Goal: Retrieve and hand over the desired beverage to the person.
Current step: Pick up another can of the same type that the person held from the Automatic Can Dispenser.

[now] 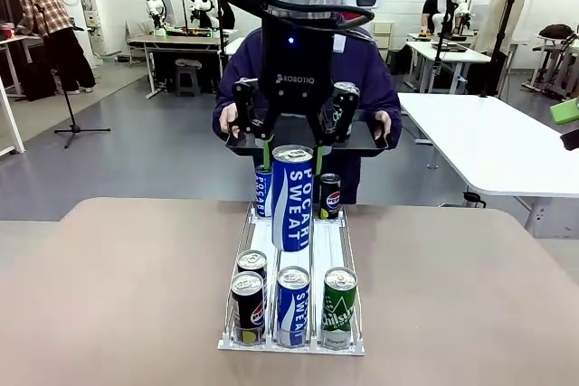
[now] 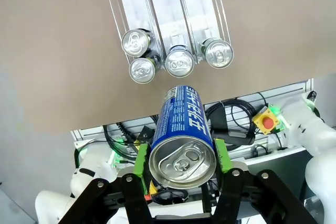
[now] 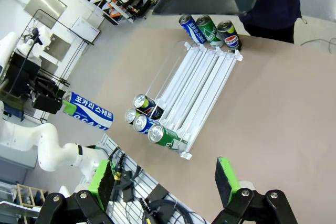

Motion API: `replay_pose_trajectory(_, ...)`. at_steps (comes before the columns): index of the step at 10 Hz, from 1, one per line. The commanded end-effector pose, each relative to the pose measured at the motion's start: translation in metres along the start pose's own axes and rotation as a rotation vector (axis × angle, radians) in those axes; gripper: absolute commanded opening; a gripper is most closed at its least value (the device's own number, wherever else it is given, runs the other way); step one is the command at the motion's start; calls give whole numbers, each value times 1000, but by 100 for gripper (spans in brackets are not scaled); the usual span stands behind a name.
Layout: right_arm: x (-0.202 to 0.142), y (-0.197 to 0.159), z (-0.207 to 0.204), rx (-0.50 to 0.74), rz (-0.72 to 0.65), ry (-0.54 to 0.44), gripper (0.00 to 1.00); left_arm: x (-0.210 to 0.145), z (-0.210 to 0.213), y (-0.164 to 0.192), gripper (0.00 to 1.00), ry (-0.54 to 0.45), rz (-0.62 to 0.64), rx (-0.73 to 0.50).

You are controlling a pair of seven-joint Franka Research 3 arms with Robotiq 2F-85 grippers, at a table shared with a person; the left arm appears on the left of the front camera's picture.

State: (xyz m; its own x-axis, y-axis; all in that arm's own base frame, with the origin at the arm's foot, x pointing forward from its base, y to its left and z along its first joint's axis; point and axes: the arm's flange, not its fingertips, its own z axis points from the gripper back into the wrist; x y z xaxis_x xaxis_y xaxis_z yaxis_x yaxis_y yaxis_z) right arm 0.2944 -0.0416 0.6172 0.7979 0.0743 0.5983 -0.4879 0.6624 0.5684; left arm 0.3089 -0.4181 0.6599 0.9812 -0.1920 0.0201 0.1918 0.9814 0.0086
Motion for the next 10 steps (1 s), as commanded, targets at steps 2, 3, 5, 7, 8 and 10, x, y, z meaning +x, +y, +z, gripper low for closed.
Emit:
replay_pose_trajectory(2,-1,-1,-1,-12,3,2,100,-4,-2,-4,0,3,9,4)
replay_pose_trajectory(3,-1,-1,-1,-12,3,2,100,-4,-2,-4,0,3,9,4)
replay_pose_trajectory(5,-1,-1,-1,-12,3,2,100,-4,-2,-4,0,3,9,4)
replay_pose_trajectory(7,-1,-1,-1,-12,3,2,100,-4,-2,-4,0,3,9,4)
replay_pose_trajectory(8,-1,-1,-1,-12,3,2,100,-4,-2,-4,0,3,9,4)
replay_pose_trajectory(10,-1,-1,-1,-12,3,2,100,-4,-2,-4,0,3,9,4)
